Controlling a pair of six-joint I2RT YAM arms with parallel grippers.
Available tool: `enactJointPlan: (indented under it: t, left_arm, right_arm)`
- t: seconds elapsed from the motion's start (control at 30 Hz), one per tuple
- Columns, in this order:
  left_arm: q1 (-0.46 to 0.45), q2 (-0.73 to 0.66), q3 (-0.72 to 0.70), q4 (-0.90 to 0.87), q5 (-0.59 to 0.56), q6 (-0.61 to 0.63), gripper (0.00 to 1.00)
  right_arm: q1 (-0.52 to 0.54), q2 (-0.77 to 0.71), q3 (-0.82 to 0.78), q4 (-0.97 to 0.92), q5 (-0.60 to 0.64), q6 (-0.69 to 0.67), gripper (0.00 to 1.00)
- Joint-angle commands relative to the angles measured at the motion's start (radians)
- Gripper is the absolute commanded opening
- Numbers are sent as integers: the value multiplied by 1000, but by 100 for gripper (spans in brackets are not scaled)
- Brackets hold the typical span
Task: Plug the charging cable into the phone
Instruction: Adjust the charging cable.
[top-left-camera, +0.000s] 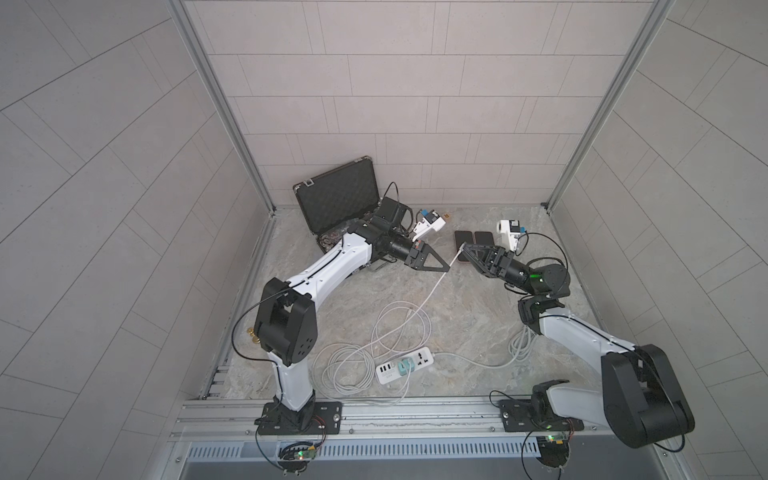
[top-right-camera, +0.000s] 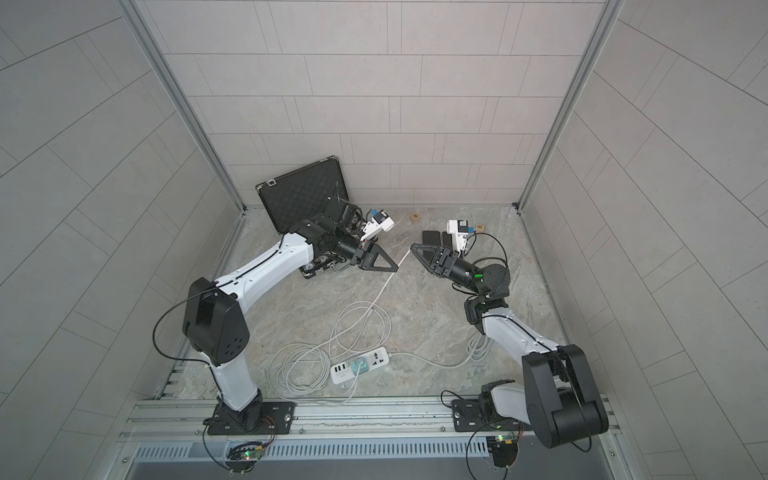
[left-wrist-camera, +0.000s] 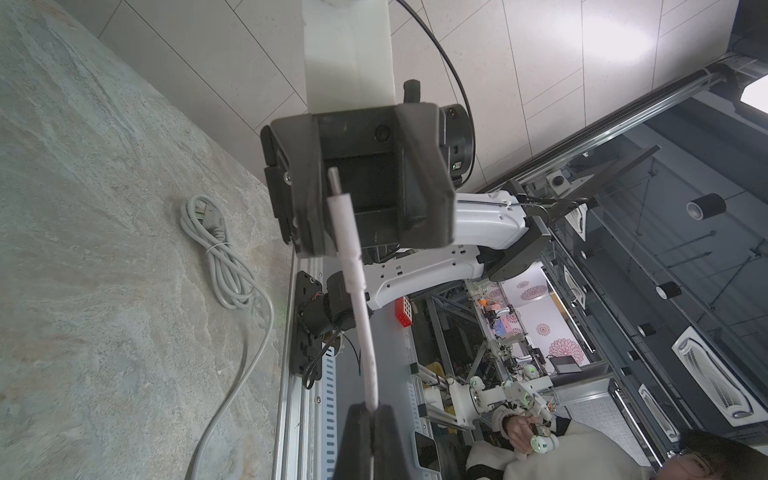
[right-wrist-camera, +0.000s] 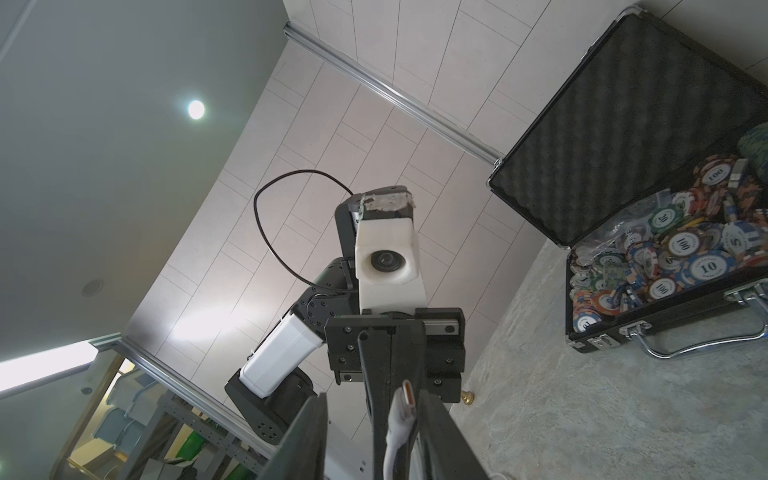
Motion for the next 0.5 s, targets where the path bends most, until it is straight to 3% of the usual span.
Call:
enactJointPlan:
  t: [0.0, 0.13, 0.17, 0.23, 0.3, 0.47]
  left_arm:
    - [-9, -23, 3, -16, 12, 17, 5]
    - [-9, -24, 6, -15, 7, 12, 15]
    - [-9, -24, 8, -15, 4, 9, 24]
    - [-9, -21, 12, -8, 2, -6, 52]
    - [-10, -18, 20, 3, -3, -28, 69]
    - [-10, 1, 79, 14, -28, -80, 79]
  right_arm:
    - [3, 22, 33, 108, -11, 37, 25]
    - [4, 53, 43, 167, -14, 66, 9]
    - [4, 57, 45, 177, -14, 70, 6]
    - [4, 62, 49, 186, -20, 74, 1]
    - [4, 58, 49, 180, -25, 64, 0]
    - [28, 12, 45, 54, -30, -45, 1]
